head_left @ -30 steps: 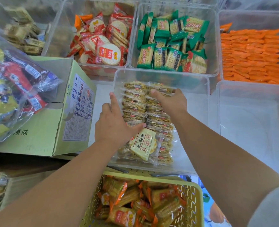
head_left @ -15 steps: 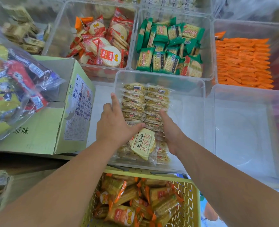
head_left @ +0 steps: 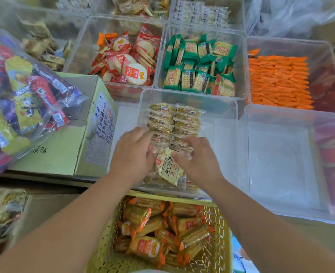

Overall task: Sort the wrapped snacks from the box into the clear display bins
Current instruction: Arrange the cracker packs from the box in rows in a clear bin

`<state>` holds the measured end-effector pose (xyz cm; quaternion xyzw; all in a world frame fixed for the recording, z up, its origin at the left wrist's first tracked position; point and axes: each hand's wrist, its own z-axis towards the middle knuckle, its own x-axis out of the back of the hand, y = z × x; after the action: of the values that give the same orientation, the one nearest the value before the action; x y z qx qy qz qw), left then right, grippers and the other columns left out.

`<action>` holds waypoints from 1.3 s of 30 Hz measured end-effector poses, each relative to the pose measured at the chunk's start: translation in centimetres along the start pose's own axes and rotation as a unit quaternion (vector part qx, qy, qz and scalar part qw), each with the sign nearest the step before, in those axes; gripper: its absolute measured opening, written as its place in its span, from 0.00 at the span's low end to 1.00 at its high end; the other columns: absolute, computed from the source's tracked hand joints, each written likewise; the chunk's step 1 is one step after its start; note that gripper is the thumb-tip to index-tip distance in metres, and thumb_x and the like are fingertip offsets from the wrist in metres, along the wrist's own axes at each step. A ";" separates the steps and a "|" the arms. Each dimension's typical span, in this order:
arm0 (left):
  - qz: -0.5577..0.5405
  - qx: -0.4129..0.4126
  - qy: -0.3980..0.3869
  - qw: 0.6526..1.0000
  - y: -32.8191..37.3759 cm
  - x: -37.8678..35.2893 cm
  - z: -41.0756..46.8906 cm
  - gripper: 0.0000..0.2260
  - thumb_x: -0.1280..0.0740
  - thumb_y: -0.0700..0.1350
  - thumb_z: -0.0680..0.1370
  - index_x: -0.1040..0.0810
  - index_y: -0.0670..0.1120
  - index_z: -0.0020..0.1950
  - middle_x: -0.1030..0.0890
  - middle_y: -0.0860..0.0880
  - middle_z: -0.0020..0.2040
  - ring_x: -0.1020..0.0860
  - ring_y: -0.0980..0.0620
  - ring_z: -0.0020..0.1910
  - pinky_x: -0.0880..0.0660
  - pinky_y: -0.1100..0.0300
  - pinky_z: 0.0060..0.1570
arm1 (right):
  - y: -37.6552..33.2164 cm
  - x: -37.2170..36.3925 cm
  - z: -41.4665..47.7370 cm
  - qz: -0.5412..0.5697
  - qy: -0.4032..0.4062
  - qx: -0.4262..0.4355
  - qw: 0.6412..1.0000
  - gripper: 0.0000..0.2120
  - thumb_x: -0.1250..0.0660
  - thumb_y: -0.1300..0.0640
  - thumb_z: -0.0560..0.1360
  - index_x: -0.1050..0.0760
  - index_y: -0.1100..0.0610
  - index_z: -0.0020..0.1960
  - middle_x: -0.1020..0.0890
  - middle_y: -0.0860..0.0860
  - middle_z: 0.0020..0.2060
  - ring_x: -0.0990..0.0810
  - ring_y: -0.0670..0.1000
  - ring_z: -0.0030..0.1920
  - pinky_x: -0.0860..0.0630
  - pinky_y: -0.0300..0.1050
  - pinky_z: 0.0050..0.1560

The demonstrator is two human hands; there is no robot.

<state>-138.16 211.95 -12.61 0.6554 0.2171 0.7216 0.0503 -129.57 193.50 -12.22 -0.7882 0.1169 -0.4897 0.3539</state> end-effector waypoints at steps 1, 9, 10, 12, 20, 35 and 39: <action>0.012 -0.016 -0.054 0.998 0.1 0.0 -0.2 0.28 0.29 0.39 0.74 0.28 0.39 0.74 0.26 0.40 0.72 0.27 0.37 0.69 0.33 0.40 0.72 | -0.3 -0.4 -0.5 -0.042 -0.058 0.024 0.997 0.33 0.29 0.36 0.71 0.32 0.44 0.72 0.30 0.49 0.66 0.26 0.53 0.64 0.25 0.51 0.63; 0.135 0.084 -0.259 0.953 1.6 0.7 1.1 0.42 0.25 0.54 0.73 0.43 0.45 0.81 0.26 0.44 0.69 0.28 0.41 0.70 0.38 0.38 0.73 | -1.3 -2.4 -1.2 -0.205 -0.141 0.054 0.967 0.51 0.29 0.27 0.63 0.47 0.42 0.78 0.36 0.52 0.74 0.39 0.61 0.73 0.29 0.60 0.67; 0.138 0.082 -0.244 0.956 1.9 1.0 1.1 0.37 0.25 0.54 0.72 0.35 0.47 0.78 0.24 0.44 0.64 0.25 0.41 0.65 0.32 0.42 0.68 | -1.4 -2.3 -1.3 -0.207 -0.144 0.051 0.966 0.52 0.31 0.25 0.62 0.48 0.41 0.78 0.36 0.52 0.75 0.39 0.62 0.73 0.29 0.61 0.66; 0.119 0.090 -0.205 0.967 2.4 1.4 0.6 0.23 0.24 0.50 0.71 0.23 0.49 0.65 0.26 0.48 0.52 0.22 0.43 0.56 0.28 0.50 0.52 | -1.7 -2.1 -1.5 -0.200 -0.147 0.043 0.968 0.54 0.37 0.20 0.57 0.49 0.39 0.77 0.35 0.52 0.74 0.37 0.62 0.73 0.28 0.62 0.64; -0.072 0.152 -0.035 0.985 3.8 3.0 -3.4 0.12 0.25 0.42 0.71 0.28 0.52 0.42 0.21 0.53 0.41 0.23 0.50 0.39 0.32 0.56 0.32 | -1.0 0.3 -2.2 -0.070 -0.072 0.020 0.995 0.24 0.34 0.55 0.76 0.32 0.55 0.71 0.20 0.55 0.55 0.20 0.57 0.52 0.25 0.46 0.45; -0.247 0.283 0.035 0.926 4.6 2.2 -9.1 0.14 0.30 0.55 0.79 0.31 0.53 0.58 0.25 0.57 0.47 0.26 0.59 0.42 0.31 0.60 0.39 | 3.8 10.1 -3.3 -0.365 -0.231 0.172 0.885 0.21 0.39 0.60 0.80 0.26 0.45 0.71 0.19 0.52 0.64 0.22 0.57 0.63 0.25 0.52 0.62; -0.187 0.260 0.017 0.947 4.9 1.8 -9.7 0.18 0.33 0.60 0.80 0.32 0.54 0.66 0.24 0.59 0.49 0.23 0.56 0.44 0.25 0.54 0.41 | 2.4 8.6 -3.3 -0.528 -0.266 0.175 0.787 0.10 0.38 0.68 0.75 0.23 0.56 0.48 0.22 0.50 0.40 0.21 0.55 0.42 0.23 0.48 0.43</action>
<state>-146.79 205.77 -9.59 0.5809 0.5172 0.6285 0.0085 -127.72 185.77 -6.99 -0.7508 -0.5038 -0.3830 0.1891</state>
